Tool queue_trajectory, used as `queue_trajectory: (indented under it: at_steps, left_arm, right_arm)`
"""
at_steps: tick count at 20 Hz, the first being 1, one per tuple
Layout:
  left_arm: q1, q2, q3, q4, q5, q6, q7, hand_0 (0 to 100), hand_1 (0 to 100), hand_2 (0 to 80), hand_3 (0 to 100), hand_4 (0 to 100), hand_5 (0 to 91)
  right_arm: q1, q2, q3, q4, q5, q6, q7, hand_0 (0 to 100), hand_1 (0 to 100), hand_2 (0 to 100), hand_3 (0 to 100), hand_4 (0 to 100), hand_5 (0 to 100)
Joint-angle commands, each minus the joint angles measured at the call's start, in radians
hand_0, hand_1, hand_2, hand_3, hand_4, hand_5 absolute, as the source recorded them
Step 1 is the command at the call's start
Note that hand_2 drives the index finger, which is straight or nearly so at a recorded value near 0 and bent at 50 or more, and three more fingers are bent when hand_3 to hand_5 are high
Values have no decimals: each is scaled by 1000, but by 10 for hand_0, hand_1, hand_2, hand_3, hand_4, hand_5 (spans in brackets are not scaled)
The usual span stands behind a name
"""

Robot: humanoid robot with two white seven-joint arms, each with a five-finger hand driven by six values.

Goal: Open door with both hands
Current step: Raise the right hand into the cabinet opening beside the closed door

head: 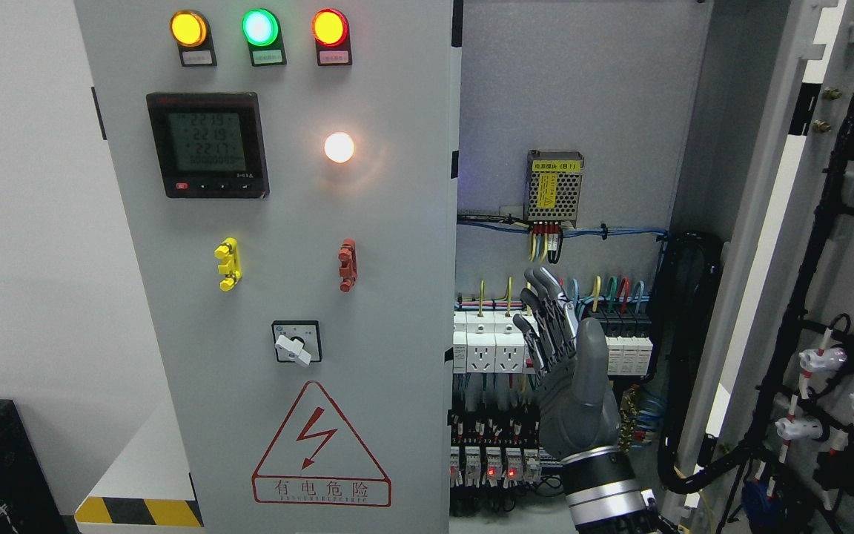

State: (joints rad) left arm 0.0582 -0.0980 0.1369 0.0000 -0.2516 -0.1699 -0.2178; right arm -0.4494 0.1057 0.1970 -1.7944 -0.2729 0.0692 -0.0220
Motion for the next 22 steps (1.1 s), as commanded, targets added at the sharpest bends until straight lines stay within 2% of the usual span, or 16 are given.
queue_trajectory:
  at_steps: [1,5,8,11,13,14,16,17,22]
  left_arm:
    - [0,0,0,-9,0,-5,0,837,213,0,0,0,0]
    - [0,0,0,-9,0,-5,0,836,213,0,0,0,0]
    - [0,0,0,-9,0,-5,0,836,213,0,0,0,0]
    - [0,0,1,-9,0,-3,0,836,213,0,0,0,0]
    - [0,0,0,-9,0,-3,0,836,213,0,0,0,0]
    - [0,0,0,-9,0,-5,0,836,213,0,0,0,0]
    - [0,1,1,-9,0,-3,0,836,213,0,0,0,0]
    - [0,0,0,-9,0,-3,0,836,212,0,0,0,0]
    - [0,0,0,-9,0,-5,0,837,212,0,0,0,0]
  right_arm:
    - [-63,2,-73,200,-16,18,13,0,0,0,0,0,0]
    - [-112,2,-103,268,-20,37,14,0,0,0,0,0,0]
    - [-141,0,-117,283,-118,72,16,0,0,0,0,0,0]
    - [-137,-3,-116,270,-144,89,16,0,0,0,0,0,0]
    - [-132,-21,-110,262,-144,89,19,0,0,0,0,0,0]
    - [-130,-27,-108,259,-146,89,39,0,0,0,0,0,0]
    - [-130,-29,-110,257,-144,89,133,0,0,0,0,0,0]
    - [-132,-29,-113,259,-144,89,160,0,0,0,0,0,0]
    - [-144,-31,-116,270,-146,92,174,0,0,0,0,0,0]
